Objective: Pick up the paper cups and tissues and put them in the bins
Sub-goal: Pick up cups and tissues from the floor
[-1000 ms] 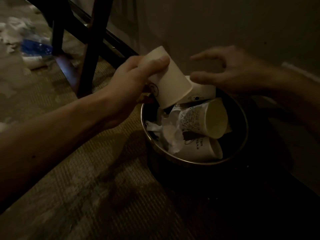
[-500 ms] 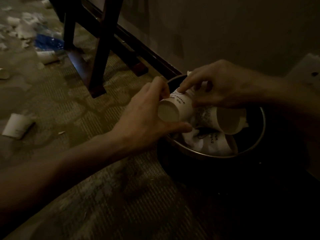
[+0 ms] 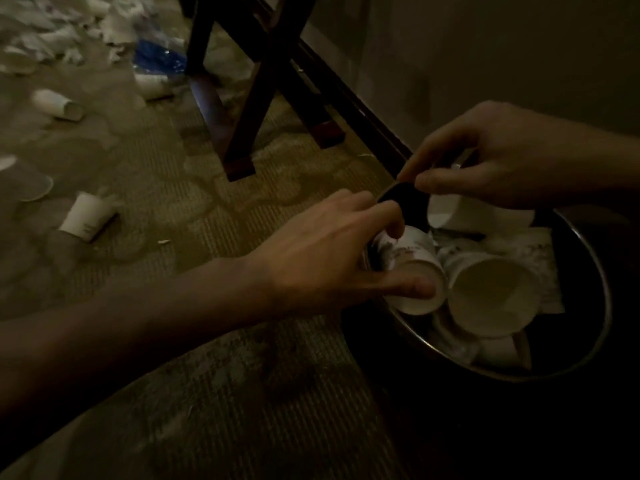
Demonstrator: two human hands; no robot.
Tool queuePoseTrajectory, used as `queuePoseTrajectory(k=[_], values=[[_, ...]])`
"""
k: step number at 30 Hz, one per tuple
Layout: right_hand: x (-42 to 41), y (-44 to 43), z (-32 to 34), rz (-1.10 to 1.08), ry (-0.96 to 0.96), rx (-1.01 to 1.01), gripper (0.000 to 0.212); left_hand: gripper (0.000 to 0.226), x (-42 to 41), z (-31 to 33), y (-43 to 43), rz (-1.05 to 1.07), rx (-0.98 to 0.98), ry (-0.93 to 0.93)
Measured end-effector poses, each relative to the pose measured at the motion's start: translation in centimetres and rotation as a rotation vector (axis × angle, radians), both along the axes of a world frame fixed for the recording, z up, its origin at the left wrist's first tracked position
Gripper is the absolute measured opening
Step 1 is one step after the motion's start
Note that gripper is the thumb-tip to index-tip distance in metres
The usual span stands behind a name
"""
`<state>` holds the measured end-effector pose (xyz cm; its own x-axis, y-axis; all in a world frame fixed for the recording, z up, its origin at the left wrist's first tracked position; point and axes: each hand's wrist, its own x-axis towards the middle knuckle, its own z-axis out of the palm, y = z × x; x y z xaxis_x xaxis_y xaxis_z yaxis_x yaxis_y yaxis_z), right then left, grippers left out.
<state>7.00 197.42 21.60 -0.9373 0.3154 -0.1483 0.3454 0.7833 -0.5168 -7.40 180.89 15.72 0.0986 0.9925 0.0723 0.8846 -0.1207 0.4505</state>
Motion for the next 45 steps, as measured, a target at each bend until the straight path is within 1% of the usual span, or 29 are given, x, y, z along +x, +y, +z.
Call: queuePoseTrajectory(k=[1, 3, 4, 6, 8, 9, 11, 13, 14, 16, 18, 22, 25, 27, 30, 34, 36, 39, 41, 43, 45], values=[[-1.0, 0.1, 0.3, 0.002, 0.022, -0.011, 0.013, 0.058, -0.6, 0.6, 0.0, 0.000, 0.023, -0.038], [-3.4, 0.1, 1.0, -0.002, 0.069, -0.068, 0.012, 0.037, -2.6, 1.9, -0.3, 0.000, 0.074, -0.088], [-4.8, -0.2, 1.2, 0.002, 0.095, -0.105, 0.015, 0.033, -4.1, 2.5, -0.5, 0.017, 0.075, -0.085], [-8.1, -0.9, 1.3, 0.033, 0.147, -0.171, 0.027, 0.038, -8.0, 3.7, -1.5, 0.086, 0.026, -0.045], [-12.0, -2.2, 0.7, 0.053, 0.155, -0.233, 0.035, 0.042, -12.3, 4.8, -3.4, 0.139, -0.019, 0.028], [-14.1, -3.1, 0.1, 0.051, 0.144, -0.263, 0.037, 0.044, -14.5, 5.2, -4.6, 0.162, -0.069, 0.074], [-18.4, -5.0, -1.7, 0.058, 0.121, -0.299, 0.030, 0.048, -18.6, 5.6, -7.2, 0.244, -0.235, 0.207], [-22.5, -7.2, -4.1, 0.088, 0.091, -0.312, 0.024, 0.043, -22.6, 4.6, -9.9, 0.313, -0.363, 0.362], [-24.5, -8.3, -5.4, 0.106, 0.062, -0.317, 0.023, 0.039, -24.5, 3.6, -11.2, 0.345, -0.426, 0.399], [-28.1, -10.3, -7.9, 0.125, -0.026, -0.353, 0.020, 0.033, -28.2, 0.9, -13.6, 0.434, -0.539, 0.392], [-31.6, -11.8, -10.6, 0.101, -0.101, -0.440, 0.019, 0.035, -31.9, -2.6, -15.4, 0.521, -0.536, 0.337], [-39.0, -14.6, -15.9, -0.021, -0.137, -0.522, 0.029, 0.034, -39.2, -9.7, -17.8, 0.693, -0.486, 0.178], [-44.4, -16.5, -19.6, -0.099, -0.197, -0.595, 0.033, 0.039, -43.7, -14.1, -19.0, 0.818, -0.473, 0.107], [-47.1, -17.7, -21.7, -0.150, -0.242, -0.632, 0.040, 0.046, -45.7, -16.3, -19.3, 0.907, -0.467, 0.041], [-49.9, -19.7, -24.0, -0.250, -0.277, -0.679, 0.048, 0.061, -48.0, -18.8, -18.8, 1.021, -0.463, -0.139], [-52.3, -21.2, -25.7, -0.417, -0.318, -0.844, 0.050, 0.087, -50.5, -20.9, -17.9, 0.988, -0.444, -0.412], [-53.0, -21.3, -26.2, -0.496, -0.303, -0.961, 0.055, 0.093, -51.4, -21.2, -17.7, 0.952, -0.458, -0.500], [-53.8, -21.9, -26.7, -0.566, -0.273, -1.068, 0.057, 0.088, -51.9, -21.5, -18.0, 0.895, -0.452, -0.631], [-54.2, -22.6, -26.8, -0.576, -0.277, -1.017, 0.050, 0.082, -51.8, -21.7, -18.4, 0.859, -0.415, -0.689], [-54.3, -23.4, -27.0, -0.566, -0.248, -0.956, 0.040, 0.077, -51.6, -21.7, -18.8, 0.852, -0.371, -0.695], [-54.1, -24.1, -27.0, -0.559, -0.195, -0.963, 0.031, 0.076, -51.4, -21.8, -19.6, 0.869, -0.348, -0.704]])
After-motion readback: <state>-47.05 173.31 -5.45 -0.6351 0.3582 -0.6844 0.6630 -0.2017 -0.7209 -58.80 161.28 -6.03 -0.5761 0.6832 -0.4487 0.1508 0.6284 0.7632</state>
